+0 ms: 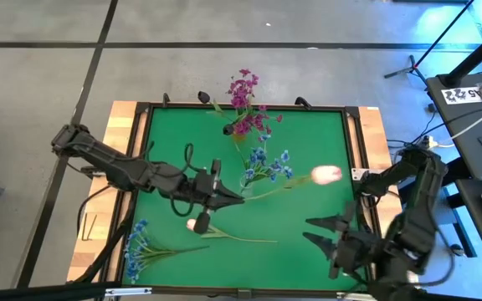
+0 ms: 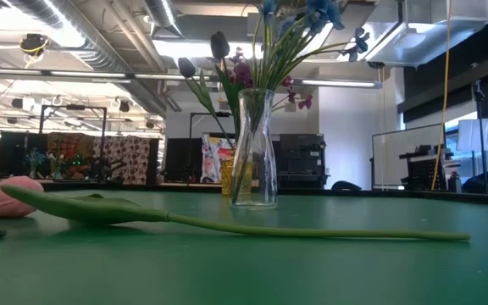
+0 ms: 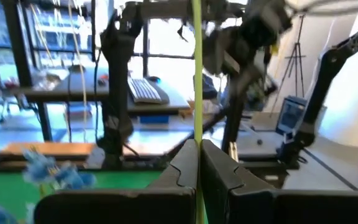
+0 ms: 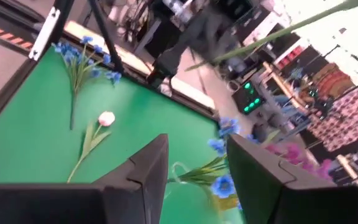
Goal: Sort flowers into vase by color
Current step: Put the right pink flower into the transparent vase
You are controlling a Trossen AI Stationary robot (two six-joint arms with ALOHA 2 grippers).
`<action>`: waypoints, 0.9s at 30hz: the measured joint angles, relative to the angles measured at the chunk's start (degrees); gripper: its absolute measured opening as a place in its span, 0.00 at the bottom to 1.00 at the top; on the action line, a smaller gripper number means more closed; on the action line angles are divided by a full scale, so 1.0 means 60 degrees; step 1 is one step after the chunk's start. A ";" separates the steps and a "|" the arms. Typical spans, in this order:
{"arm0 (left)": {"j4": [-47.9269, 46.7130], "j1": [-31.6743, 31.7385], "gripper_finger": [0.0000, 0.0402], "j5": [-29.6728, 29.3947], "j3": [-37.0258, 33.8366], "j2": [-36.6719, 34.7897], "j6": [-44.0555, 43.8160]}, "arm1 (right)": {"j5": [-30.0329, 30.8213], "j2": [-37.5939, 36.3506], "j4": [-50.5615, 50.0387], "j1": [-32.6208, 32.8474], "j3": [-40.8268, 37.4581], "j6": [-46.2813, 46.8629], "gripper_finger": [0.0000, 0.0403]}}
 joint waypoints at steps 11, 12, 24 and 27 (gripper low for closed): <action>0.0322 0.0312 0.00 0.0514 0.0000 0.0032 0.0261 | -0.5281 -0.1553 0.7412 -0.2484 -0.4285 -0.3493 0.40; 0.0391 0.0312 0.00 0.0519 0.0000 0.0058 0.0276 | -0.5433 -0.1801 0.8049 -0.2662 -0.4571 -0.3820 0.40; 0.1095 0.0394 0.00 0.0514 -0.0004 0.0727 0.0602 | -0.7913 -0.3949 1.5133 -0.4867 -0.7555 -0.5398 0.40; 0.1340 0.0533 0.00 0.0514 -0.0004 0.0980 0.0604 | -0.9113 -0.3910 1.5122 -0.5299 -0.7606 -0.4746 0.40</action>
